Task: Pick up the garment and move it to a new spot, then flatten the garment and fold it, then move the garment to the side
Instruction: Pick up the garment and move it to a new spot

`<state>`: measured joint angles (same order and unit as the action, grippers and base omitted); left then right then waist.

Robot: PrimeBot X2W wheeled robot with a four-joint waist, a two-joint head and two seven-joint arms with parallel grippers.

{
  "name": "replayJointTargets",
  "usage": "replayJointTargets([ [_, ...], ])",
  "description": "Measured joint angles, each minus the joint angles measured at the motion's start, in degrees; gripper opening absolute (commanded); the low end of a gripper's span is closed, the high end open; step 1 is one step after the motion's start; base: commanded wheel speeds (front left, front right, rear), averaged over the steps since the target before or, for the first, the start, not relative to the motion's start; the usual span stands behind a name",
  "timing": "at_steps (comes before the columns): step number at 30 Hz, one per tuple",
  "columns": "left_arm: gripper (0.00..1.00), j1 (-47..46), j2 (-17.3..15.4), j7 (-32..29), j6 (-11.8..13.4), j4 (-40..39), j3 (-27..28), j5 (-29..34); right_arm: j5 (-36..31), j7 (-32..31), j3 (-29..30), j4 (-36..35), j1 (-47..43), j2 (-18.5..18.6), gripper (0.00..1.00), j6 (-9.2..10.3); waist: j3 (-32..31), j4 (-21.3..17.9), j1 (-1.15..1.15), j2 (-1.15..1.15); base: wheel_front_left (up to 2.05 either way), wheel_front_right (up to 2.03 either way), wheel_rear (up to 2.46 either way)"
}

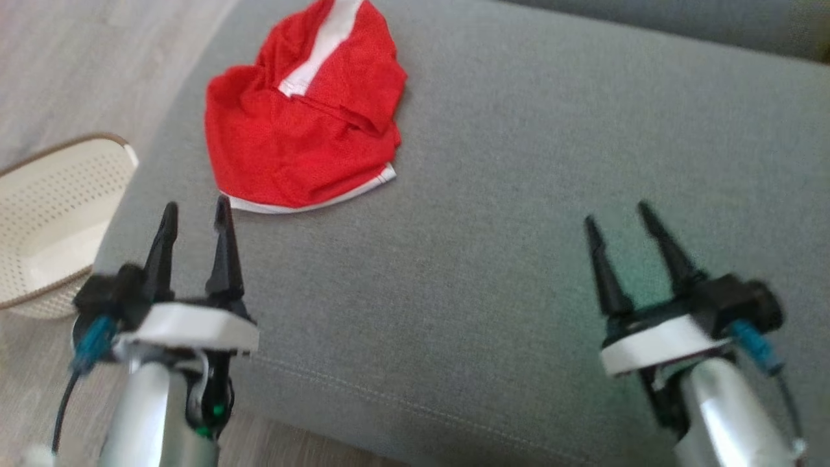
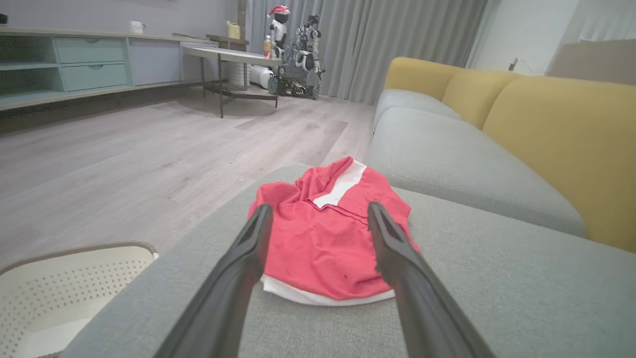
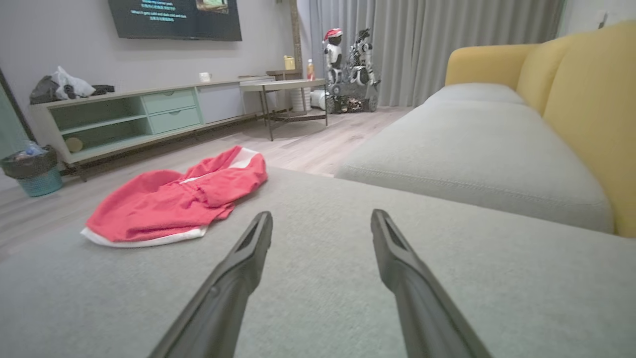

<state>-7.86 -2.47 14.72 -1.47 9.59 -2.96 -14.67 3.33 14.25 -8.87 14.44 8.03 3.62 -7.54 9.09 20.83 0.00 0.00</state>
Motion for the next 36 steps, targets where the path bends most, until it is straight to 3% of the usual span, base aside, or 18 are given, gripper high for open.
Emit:
replayJointTargets([
  [6,1.00,-10.5,0.1,-0.1,-2.6,14.7,0.1,0.5,-1.4,-2.8,4.4,-6.8,3.6,2.9,1.00,0.00,4.9,-1.1,0.00,0.00,0.00,0.00,0.00],
  [11,1.00,-21.1,-1.1,-3.8,-3.6,25.9,0.1,-0.5,-2.0,-5.9,7.1,-13.6,5.8,4.7,1.00,0.00,8.9,-2.1,0.01,0.00,0.00,0.00,0.00],
  [17,1.00,-30.6,-2.0,-4.6,-4.5,35.5,-0.3,-1.0,-2.1,-9.0,7.2,-19.0,6.8,6.2,1.00,0.00,12.8,-3.4,0.01,0.00,0.00,0.00,0.00],
  [33,1.00,-41.7,-2.9,-7.3,-5.7,53.8,-8.0,-3.0,-2.4,-10.2,5.8,-20.9,7.9,6.1,1.00,0.00,16.7,-7.1,0.01,0.00,0.00,0.00,0.00],
  [34,0.46,-42.0,-3.1,-7.7,-5.7,53.9,-8.9,-3.7,-2.4,-10.2,5.8,-20.8,8.0,6.1,1.00,0.00,16.6,-7.3,0.00,0.00,0.00,0.00,0.00],
  [35,0.00,-42.2,-3.3,-7.9,-5.7,54.0,-9.7,-4.3,-2.4,-10.1,5.7,-20.7,8.0,6.0,1.00,0.00,16.5,-7.5,0.00,0.00,0.00,0.00,0.00],
  [36,0.00,-42.2,-3.3,-7.9,-5.7,54.0,-10.5,-4.9,-2.5,-9.9,5.7,-20.4,8.0,5.8,1.00,0.00,16.4,-7.6,0.00,0.00,0.00,0.00,0.00],
])
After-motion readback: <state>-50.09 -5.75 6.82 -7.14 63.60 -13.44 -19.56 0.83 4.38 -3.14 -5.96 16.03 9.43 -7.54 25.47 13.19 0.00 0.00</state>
